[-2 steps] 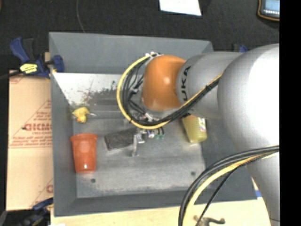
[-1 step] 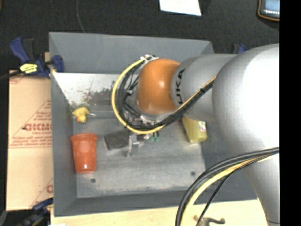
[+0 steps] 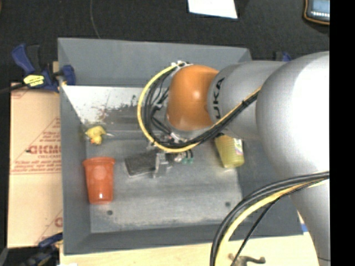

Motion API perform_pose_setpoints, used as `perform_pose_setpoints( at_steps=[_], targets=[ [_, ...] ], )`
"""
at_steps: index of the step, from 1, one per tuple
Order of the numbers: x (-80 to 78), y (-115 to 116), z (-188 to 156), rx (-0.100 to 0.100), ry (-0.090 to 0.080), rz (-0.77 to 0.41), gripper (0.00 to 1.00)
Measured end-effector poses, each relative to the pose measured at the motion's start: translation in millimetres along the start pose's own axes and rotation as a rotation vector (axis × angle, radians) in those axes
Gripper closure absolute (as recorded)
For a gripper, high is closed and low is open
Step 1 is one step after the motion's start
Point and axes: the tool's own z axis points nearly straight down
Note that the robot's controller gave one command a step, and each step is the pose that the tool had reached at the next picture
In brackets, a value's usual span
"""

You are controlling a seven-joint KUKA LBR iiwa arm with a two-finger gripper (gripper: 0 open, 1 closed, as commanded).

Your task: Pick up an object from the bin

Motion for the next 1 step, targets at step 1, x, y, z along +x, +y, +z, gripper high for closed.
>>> perform_pose_setpoints(
  at_steps=[1],
  targets=[
    [0.1, 0.1, -0.2, 0.000, 0.000, 0.000, 1.00]
  ],
)
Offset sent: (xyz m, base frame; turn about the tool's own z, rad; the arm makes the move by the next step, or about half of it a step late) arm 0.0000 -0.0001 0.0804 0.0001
